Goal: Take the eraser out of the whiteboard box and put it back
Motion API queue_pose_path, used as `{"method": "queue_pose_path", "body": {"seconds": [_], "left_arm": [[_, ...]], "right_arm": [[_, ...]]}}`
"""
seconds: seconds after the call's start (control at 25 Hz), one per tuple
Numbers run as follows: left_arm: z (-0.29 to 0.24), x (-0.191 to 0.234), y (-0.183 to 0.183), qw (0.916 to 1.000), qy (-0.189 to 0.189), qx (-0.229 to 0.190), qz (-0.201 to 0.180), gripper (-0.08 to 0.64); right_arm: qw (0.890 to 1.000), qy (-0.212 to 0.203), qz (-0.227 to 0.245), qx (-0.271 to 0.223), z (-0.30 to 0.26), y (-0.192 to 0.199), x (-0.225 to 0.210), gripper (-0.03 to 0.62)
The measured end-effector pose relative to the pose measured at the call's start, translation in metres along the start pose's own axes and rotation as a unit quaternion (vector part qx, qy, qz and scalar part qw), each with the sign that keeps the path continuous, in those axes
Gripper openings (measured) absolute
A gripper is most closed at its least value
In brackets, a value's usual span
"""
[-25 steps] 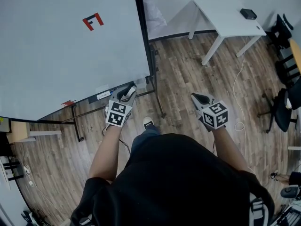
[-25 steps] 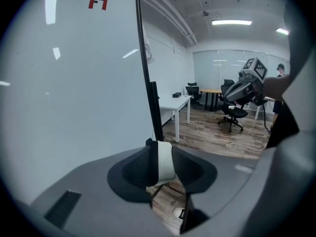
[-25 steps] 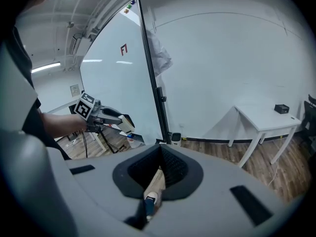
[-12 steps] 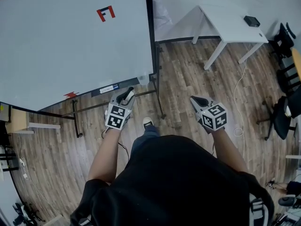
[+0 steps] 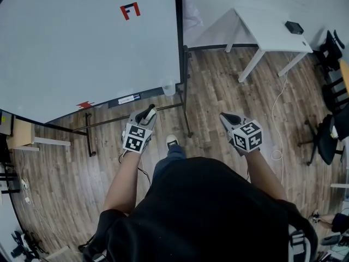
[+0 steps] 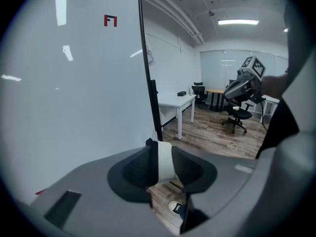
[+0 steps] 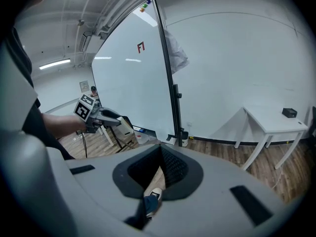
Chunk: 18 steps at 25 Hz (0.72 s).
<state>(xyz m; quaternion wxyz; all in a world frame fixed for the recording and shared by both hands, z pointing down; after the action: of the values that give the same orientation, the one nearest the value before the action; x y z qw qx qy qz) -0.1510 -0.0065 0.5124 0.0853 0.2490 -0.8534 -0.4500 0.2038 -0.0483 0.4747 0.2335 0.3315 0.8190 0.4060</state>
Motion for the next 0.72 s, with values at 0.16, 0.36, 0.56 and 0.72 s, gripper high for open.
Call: {"method": "queue_pose_path", "body": {"seconds": [0.16,0.36,0.56,0.72], "left_arm": [[0.0039,-0.0028,0.0044,1.0000,-0.002,-0.002,0.004,0.141],[0.0051,-0.0025,0.0050,1.0000,-0.002,0.001,0.006,0.141],[0.0085,-0.0028,0.0007,1.0000,0.000,-0.002,0.008,0.142],[0.0058,-0.0005,0.0006,1.0000,0.000,-0.002,0.008,0.141]], "right_arm": [[1.000,-0.003,0.000,0.000,-0.0003,0.0020,0.0048,-0.005],[1.000,-0.005,0.002,0.001,-0.0026,0.0022,0.0062,-0.005],[1.000,-0.005,0.001,0.001,-0.0010,0.0007,0.0065,-0.005],[1.000,-0.005,-0.001,0.001,-0.0032,0.0003,0.0054,-0.005]]}}
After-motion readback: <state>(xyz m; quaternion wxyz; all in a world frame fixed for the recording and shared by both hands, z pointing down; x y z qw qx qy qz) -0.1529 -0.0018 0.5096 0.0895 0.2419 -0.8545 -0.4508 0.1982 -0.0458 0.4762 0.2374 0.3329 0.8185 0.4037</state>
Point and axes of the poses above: the fingertips, and each gripper's own axes: z backward along the fingers, x to its left, y out of its underside, the point moved 8 cm from there along z, backward along the fingers, and after that the axes turned 2 degrees about y, right-handed, at the moved point
